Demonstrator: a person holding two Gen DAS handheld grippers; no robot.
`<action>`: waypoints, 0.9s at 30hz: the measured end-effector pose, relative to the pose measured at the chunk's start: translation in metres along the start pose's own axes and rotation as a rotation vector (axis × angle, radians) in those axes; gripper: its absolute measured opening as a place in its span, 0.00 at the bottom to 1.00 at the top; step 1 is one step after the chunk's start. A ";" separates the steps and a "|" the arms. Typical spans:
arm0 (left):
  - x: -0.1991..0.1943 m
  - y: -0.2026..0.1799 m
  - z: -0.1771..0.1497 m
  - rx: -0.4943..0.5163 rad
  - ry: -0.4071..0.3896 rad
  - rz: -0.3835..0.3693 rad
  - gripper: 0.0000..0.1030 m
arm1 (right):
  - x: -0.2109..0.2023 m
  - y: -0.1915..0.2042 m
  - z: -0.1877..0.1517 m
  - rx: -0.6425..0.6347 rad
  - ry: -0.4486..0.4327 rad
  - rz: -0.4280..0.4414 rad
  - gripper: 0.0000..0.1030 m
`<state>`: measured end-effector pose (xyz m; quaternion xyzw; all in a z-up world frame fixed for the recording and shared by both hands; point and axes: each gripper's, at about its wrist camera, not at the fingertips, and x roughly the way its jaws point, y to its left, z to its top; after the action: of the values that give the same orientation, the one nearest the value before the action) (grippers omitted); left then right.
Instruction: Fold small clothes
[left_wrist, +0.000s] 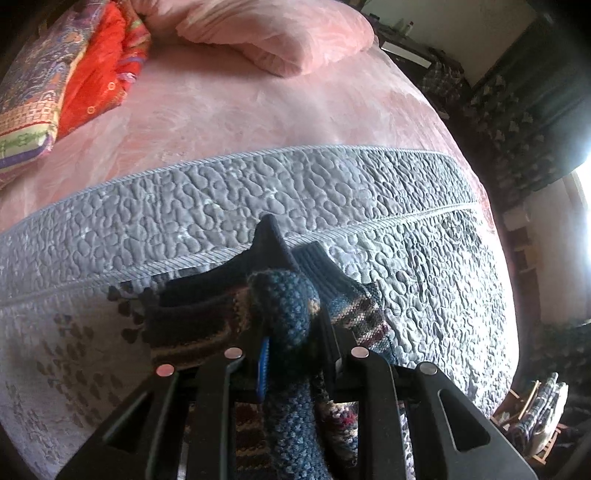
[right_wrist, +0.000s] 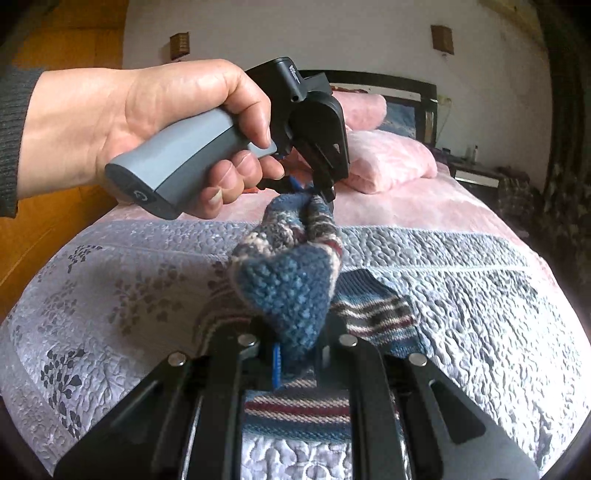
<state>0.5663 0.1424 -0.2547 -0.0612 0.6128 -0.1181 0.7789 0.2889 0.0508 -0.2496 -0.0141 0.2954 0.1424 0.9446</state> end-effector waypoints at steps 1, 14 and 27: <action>0.005 -0.004 0.000 0.004 0.003 0.007 0.21 | 0.001 -0.003 -0.002 0.005 0.005 -0.002 0.10; 0.051 -0.050 -0.004 0.035 0.022 0.036 0.21 | 0.010 -0.052 -0.031 0.090 0.055 -0.017 0.10; 0.092 -0.091 -0.007 0.069 0.022 0.050 0.21 | 0.017 -0.093 -0.056 0.147 0.109 -0.041 0.10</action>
<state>0.5695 0.0313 -0.3210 -0.0178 0.6183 -0.1205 0.7764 0.2967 -0.0398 -0.3110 0.0412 0.3556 0.1000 0.9284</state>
